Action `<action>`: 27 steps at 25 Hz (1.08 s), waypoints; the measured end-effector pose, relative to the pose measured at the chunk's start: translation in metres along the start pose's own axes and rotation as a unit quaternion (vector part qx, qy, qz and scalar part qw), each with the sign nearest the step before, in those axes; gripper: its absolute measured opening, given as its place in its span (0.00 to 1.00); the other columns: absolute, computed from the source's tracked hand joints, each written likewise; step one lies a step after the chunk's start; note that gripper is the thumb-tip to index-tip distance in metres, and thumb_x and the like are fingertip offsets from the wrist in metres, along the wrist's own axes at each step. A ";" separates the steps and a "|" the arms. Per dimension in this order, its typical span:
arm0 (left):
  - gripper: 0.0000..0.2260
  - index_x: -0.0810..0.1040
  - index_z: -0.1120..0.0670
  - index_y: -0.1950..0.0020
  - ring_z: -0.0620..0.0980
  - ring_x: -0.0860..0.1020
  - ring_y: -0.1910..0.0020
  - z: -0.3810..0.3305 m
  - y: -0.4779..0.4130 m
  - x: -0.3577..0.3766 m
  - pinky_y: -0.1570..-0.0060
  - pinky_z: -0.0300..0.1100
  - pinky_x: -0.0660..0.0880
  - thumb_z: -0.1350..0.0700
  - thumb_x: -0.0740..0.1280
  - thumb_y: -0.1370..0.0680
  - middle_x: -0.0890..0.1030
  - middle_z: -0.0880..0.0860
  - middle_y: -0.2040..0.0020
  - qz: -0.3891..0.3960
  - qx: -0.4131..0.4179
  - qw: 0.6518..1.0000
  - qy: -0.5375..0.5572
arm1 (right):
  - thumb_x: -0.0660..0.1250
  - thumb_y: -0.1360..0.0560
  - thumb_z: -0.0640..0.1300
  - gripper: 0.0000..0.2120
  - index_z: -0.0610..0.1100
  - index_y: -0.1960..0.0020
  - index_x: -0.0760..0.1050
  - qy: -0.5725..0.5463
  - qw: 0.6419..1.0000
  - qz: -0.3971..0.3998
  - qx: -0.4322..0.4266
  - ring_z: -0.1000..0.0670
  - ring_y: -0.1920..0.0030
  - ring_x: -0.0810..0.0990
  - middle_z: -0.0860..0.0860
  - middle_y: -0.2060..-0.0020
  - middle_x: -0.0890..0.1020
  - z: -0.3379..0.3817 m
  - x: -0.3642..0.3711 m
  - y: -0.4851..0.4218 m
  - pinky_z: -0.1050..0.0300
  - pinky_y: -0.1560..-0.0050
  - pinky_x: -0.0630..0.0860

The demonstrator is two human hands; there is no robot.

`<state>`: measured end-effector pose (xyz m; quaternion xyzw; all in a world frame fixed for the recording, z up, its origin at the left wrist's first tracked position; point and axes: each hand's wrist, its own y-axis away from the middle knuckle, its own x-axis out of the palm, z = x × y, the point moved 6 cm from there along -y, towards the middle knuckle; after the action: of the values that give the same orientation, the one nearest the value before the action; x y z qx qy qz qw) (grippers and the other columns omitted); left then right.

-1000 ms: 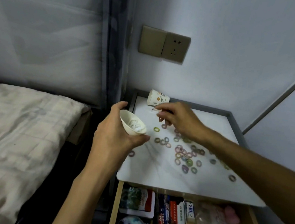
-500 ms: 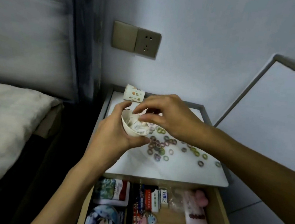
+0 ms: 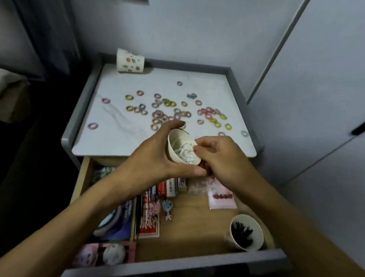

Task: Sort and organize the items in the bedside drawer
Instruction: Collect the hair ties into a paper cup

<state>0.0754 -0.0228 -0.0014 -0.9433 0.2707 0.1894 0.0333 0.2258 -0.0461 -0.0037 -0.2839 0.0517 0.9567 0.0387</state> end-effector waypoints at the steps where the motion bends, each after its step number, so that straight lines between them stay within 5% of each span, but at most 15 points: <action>1: 0.40 0.66 0.41 0.29 0.37 0.77 0.43 0.003 0.002 0.009 0.48 0.33 0.76 0.36 0.76 0.37 0.76 0.39 0.39 0.013 -0.026 0.999 0.014 | 0.63 0.20 0.41 0.09 0.40 0.51 0.82 0.036 0.999 -0.006 -0.008 0.54 0.64 0.81 0.48 0.63 0.84 -0.011 -0.002 0.005 0.54 0.59 0.78; 4: 0.21 0.77 0.45 0.37 0.39 0.79 0.48 0.014 0.000 0.022 0.54 0.35 0.74 0.37 0.66 0.26 0.80 0.42 0.46 -0.010 -0.068 0.996 -0.063 | 0.62 0.20 0.44 0.10 0.44 0.50 0.81 0.211 0.975 -0.029 -0.068 0.50 0.61 0.81 0.47 0.62 0.84 -0.030 -0.010 0.011 0.52 0.58 0.77; 6: 0.07 0.81 0.48 0.46 0.44 0.82 0.59 0.018 -0.003 0.033 0.59 0.42 0.78 0.50 0.65 0.20 0.84 0.47 0.55 0.004 -0.072 0.988 -0.134 | 0.61 0.20 0.46 0.09 0.47 0.50 0.80 0.289 0.952 -0.033 -0.095 0.48 0.59 0.80 0.49 0.60 0.83 -0.038 -0.013 0.011 0.48 0.57 0.78; 10: 0.13 0.82 0.56 0.53 0.50 0.83 0.72 0.034 -0.006 0.060 0.68 0.44 0.81 0.69 0.60 0.24 0.83 0.54 0.69 0.064 -0.103 0.985 -0.120 | 0.62 0.21 0.46 0.09 0.46 0.56 0.79 0.303 0.947 0.080 -0.076 0.50 0.64 0.79 0.51 0.65 0.81 -0.058 -0.004 0.015 0.47 0.57 0.79; 14: 0.12 0.81 0.60 0.54 0.49 0.83 0.73 0.055 -0.001 0.094 0.68 0.47 0.82 0.70 0.59 0.24 0.83 0.55 0.65 0.127 -0.119 0.972 -0.157 | 0.62 0.20 0.53 0.12 0.49 0.49 0.82 0.329 0.937 0.113 -0.017 0.51 0.58 0.81 0.51 0.60 0.83 -0.069 -0.021 0.018 0.49 0.53 0.79; 17: 0.11 0.80 0.56 0.53 0.43 0.81 0.74 0.069 0.011 0.124 0.75 0.36 0.76 0.68 0.61 0.22 0.82 0.54 0.57 0.183 -0.107 0.961 -0.177 | 0.60 0.20 0.55 0.14 0.49 0.46 0.81 0.365 0.925 0.108 0.010 0.48 0.54 0.81 0.49 0.53 0.84 -0.075 -0.033 0.014 0.50 0.53 0.79; 22: 0.11 0.82 0.56 0.49 0.52 0.82 0.53 0.096 0.017 0.144 0.57 0.45 0.79 0.59 0.61 0.25 0.84 0.56 0.50 0.194 -0.092 0.942 -0.257 | 0.62 0.20 0.54 0.14 0.49 0.42 0.80 0.353 0.927 0.121 0.021 0.49 0.52 0.82 0.49 0.49 0.84 -0.081 -0.034 0.012 0.47 0.51 0.80; 27: 0.09 0.81 0.55 0.48 0.51 0.81 0.51 0.097 0.016 0.148 0.60 0.39 0.74 0.60 0.61 0.22 0.83 0.56 0.48 0.194 -0.089 0.945 -0.249 | 0.64 0.21 0.53 0.15 0.49 0.39 0.79 0.357 0.925 0.123 0.021 0.48 0.47 0.81 0.47 0.45 0.83 -0.086 -0.033 0.012 0.46 0.47 0.79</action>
<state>0.1500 -0.0946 -0.1459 -0.7943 0.4139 0.4442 -0.0218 0.2986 -0.0695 -0.0568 -0.5975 0.1170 0.7876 -0.0947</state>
